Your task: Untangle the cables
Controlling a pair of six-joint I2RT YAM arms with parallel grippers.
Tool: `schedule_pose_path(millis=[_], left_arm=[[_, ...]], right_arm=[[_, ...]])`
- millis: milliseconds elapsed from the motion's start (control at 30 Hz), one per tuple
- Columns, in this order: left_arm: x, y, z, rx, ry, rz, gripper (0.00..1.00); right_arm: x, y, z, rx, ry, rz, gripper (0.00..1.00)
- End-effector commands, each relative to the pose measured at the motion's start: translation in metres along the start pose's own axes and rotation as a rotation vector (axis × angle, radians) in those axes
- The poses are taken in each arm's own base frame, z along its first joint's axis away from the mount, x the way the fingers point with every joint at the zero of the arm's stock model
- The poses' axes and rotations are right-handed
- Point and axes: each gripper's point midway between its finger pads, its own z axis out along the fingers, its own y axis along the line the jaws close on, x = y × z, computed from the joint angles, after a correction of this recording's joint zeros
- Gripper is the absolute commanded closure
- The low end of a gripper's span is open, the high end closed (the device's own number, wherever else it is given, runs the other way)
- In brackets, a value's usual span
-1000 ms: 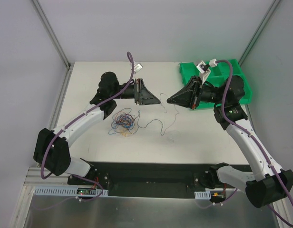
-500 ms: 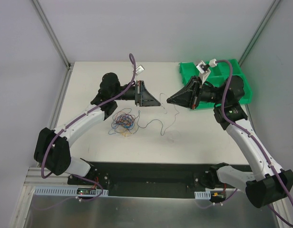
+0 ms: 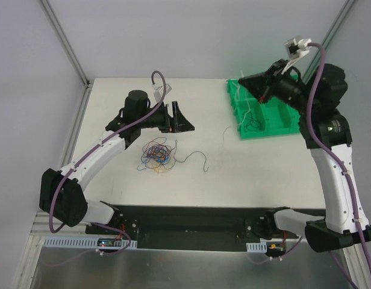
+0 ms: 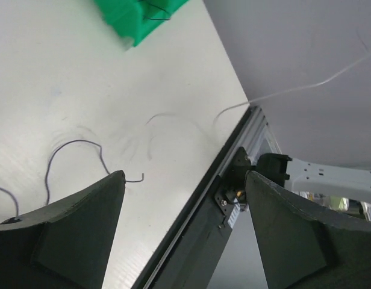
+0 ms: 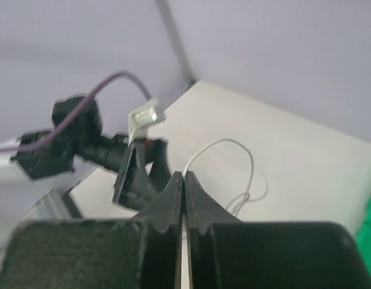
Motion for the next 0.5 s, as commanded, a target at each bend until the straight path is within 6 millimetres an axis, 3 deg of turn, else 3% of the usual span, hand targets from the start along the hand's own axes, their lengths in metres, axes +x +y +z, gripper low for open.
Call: schedule_pose_path(millis=[0, 167, 300, 367, 467], left_arm=[[0.014, 0.029, -0.003, -0.094, 0.022, -0.047, 0.20], [0.023, 0.036, -0.003, -0.104, 0.041, -0.056, 0.18], [0.023, 0.033, -0.003, -0.089, 0.048, -0.046, 0.16], [0.023, 0.031, -0.004, -0.081, 0.048, -0.037, 0.16], [0.023, 0.029, -0.005, -0.076, 0.047, -0.027, 0.15]], right_arm=[[-0.053, -0.042, -0.019, 0.289, -0.071, -0.098, 1.00], [-0.129, -0.054, -0.039, 0.426, -0.232, -0.225, 1.00], [-0.173, -0.085, -0.046, 0.527, -0.326, -0.279, 1.00], [-0.182, -0.108, -0.047, 0.576, -0.350, -0.305, 1.00], [-0.177, -0.150, -0.041, 0.629, -0.338, -0.333, 1.00]])
